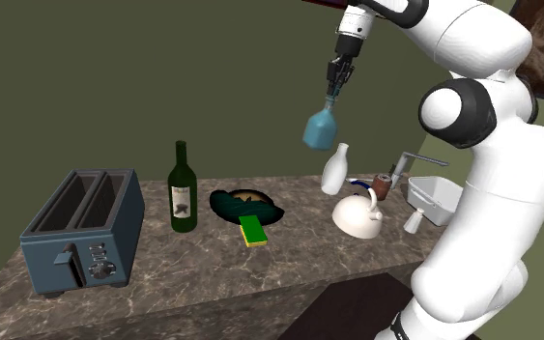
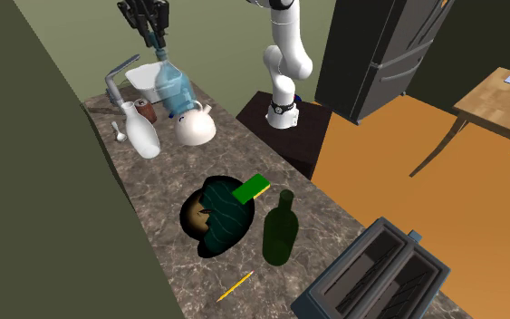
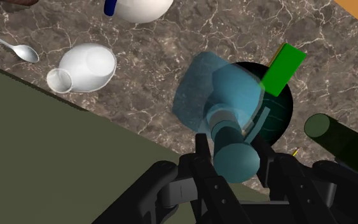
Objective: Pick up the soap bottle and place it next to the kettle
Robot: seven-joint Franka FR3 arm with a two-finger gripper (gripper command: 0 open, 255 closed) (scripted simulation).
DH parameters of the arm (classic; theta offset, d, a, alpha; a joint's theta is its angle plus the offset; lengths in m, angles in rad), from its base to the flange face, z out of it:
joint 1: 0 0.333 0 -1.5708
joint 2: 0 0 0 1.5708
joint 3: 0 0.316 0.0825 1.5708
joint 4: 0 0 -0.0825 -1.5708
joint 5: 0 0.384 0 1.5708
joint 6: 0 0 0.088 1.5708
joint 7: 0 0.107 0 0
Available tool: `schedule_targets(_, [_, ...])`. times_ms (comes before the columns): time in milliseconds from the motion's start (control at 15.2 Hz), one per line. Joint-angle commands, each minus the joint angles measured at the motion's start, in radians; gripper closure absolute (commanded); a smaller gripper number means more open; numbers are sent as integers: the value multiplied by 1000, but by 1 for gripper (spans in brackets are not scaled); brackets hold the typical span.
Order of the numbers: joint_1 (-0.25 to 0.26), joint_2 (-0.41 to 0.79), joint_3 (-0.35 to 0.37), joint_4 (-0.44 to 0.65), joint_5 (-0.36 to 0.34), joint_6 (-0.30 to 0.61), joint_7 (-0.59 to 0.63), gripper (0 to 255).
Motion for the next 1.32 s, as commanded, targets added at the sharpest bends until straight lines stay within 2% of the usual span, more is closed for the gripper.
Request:
schedule_targets(0, [-18,13,-10,8,3,3,-29,255])
schedule_targets(528, [-10,-77,-9,-237,-8,157,-39,255])
schedule_targets(1254, [-5,-142,-6,-475,-14,331,-50,255])
